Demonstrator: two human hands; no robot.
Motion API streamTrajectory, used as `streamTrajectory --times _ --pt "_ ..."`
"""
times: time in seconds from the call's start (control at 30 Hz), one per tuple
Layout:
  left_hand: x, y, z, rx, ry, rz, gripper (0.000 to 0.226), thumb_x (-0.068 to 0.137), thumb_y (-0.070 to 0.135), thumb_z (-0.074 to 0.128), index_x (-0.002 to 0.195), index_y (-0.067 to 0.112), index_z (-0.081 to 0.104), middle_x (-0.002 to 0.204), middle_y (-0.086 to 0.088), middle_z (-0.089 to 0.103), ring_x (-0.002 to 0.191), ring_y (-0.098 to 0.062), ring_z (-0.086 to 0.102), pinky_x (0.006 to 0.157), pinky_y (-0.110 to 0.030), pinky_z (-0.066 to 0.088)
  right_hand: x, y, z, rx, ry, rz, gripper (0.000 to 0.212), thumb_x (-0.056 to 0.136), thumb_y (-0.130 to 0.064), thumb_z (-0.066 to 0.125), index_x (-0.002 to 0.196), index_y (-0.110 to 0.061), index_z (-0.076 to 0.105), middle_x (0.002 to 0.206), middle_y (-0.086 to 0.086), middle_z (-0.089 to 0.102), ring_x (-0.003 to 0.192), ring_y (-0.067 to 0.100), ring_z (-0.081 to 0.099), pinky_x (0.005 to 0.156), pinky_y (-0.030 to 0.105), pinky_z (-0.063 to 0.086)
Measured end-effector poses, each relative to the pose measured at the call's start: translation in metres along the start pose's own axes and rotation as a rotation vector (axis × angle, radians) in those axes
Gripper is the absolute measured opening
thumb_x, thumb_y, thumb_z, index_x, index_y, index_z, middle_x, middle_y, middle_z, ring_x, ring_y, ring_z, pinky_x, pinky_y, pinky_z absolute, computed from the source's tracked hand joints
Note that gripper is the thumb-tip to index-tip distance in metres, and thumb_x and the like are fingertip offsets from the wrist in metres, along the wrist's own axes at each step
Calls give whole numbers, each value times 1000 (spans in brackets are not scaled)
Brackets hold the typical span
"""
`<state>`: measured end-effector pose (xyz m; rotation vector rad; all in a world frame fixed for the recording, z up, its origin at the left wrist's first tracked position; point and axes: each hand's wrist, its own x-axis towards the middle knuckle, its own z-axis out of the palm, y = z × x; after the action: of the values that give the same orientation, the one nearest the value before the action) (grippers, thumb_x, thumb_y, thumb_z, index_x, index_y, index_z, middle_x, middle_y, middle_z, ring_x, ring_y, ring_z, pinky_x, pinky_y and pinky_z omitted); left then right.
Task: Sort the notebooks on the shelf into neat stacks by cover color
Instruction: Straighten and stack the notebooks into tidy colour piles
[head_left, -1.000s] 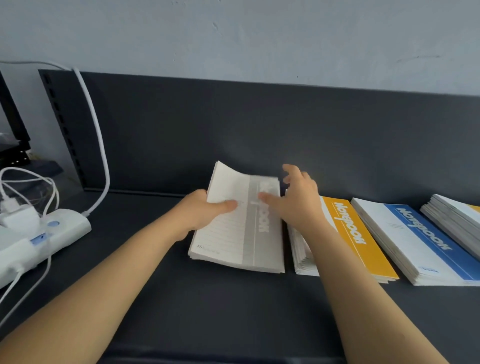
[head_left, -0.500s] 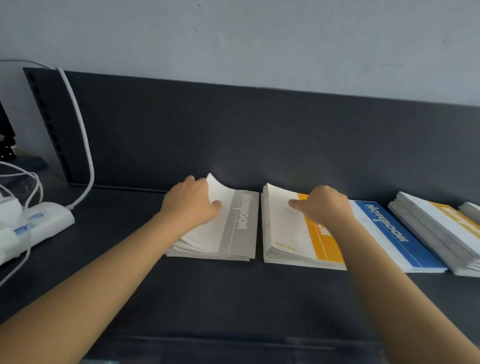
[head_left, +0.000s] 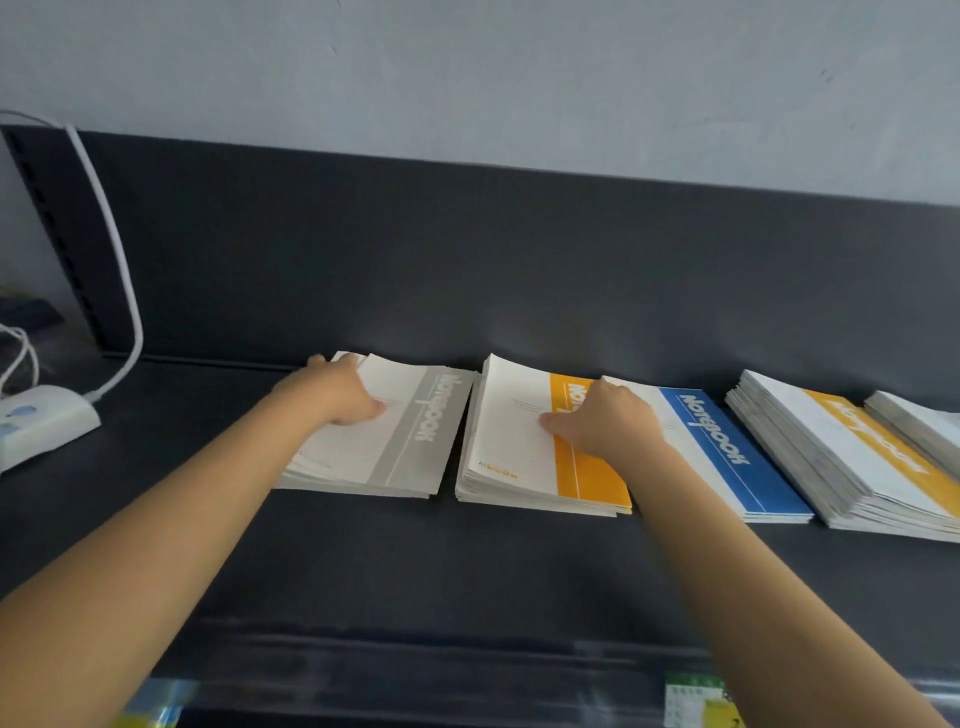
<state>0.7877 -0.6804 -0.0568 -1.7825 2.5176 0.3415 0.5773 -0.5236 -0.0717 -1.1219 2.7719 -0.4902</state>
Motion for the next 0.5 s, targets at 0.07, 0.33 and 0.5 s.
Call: streamTrajectory --times 0.07,0.33,0.5 --pt "2 -8 -3 -65 -28 -20 84 89 54 58 153 15 20 155 -11 26 135 -30 38 100 -35 38 -2 -6 4 -22 54 -69 54 83 -52 58 119 -13 50 119 5 53 108 24 52 77 32 44" --pt "-5 -3 8 -68 12 -108 54 104 27 38 145 -7 26 148 -20 34 130 -33 42 100 -34 39 6 -17 8 -39 -54 -84 61 84 -61 50 118 -11 54 120 8 55 114 26 49 94 35 44" --pt "-6 -1 14 -267 35 -151 107 77 75 56 151 6 22 155 -13 28 141 -31 27 109 -41 30 2 -17 14 -32 -69 -101 77 82 -74 37 120 -10 55 119 11 58 112 28 53 94 42 46"
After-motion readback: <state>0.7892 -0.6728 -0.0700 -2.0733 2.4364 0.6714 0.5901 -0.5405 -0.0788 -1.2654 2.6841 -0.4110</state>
